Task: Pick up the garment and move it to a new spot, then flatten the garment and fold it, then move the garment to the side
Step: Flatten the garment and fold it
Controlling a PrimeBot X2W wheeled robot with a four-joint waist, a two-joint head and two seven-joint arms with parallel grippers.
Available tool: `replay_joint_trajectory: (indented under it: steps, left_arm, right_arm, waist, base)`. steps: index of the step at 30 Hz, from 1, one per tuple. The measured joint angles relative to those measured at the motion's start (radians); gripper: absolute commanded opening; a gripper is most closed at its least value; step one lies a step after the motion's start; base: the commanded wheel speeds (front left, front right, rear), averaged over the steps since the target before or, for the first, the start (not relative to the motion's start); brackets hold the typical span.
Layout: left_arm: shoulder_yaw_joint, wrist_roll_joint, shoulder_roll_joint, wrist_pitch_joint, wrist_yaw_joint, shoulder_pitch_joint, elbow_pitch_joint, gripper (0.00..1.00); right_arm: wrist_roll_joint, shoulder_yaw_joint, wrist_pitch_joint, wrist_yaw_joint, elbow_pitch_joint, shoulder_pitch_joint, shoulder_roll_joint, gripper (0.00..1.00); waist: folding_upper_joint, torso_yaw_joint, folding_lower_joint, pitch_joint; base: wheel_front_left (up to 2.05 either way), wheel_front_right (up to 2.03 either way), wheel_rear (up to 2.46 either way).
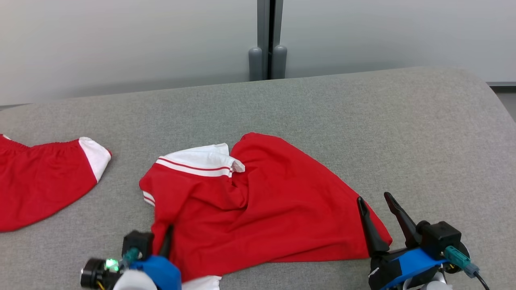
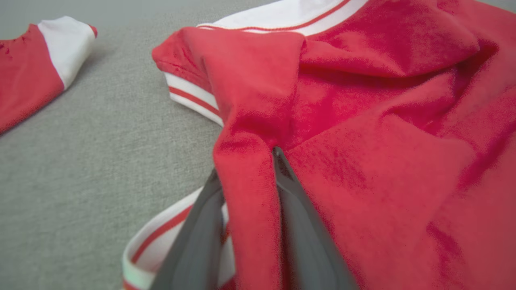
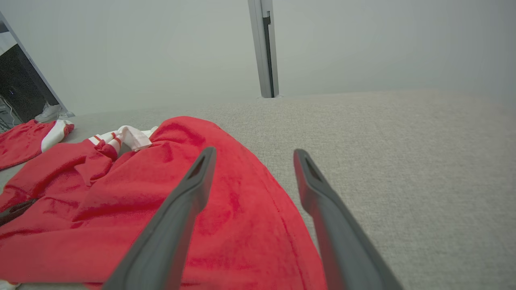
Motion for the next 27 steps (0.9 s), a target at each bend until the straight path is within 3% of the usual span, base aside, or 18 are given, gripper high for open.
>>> replay_joint_trajectory:
  steps: [16,17,18,19,27]
  left_arm:
    - [0.063,-0.054,0.037,0.001,0.005,-0.208,-0.072,0.0]
    - [0.068,-0.056,0.038,0.002,0.008,-0.209,-0.06,0.3]
    - [0.071,-0.055,0.037,0.002,0.014,-0.209,-0.053,0.49]
    - [0.077,-0.055,0.037,0.002,0.017,-0.209,-0.053,1.0]
    - [0.137,-0.036,0.021,0.002,0.036,-0.115,-0.26,1.0]
  right_arm:
    - [0.0,-0.006,0.0,0.0,-0.007,-0.044,-0.003,1.0]
    - [0.0,-0.006,0.0,0.0,-0.007,-0.046,-0.003,1.0]
    - [0.0,-0.005,0.0,0.0,-0.007,-0.047,-0.003,1.0]
    - [0.0,-0.003,0.0,0.0,-0.007,-0.048,-0.002,1.0]
    - [0.0,-0.032,0.0,0.0,-0.013,-0.047,-0.002,1.0]
  waist:
    - [0.0001,-0.051,0.0001,0.059]
    - [0.0001,-0.054,0.0001,0.063]
    - [0.0001,-0.058,0.0001,0.066]
    - [0.0001,-0.062,0.0002,0.069]
    - [0.0001,-0.049,0.0002,0.066]
  base:
    - [0.0,0.0,0.0]
    - [0.0,0.0,0.0]
    - [0.0,0.0,0.0]
    - [0.0,0.0,0.0]
    - [0.0,0.0,0.0]
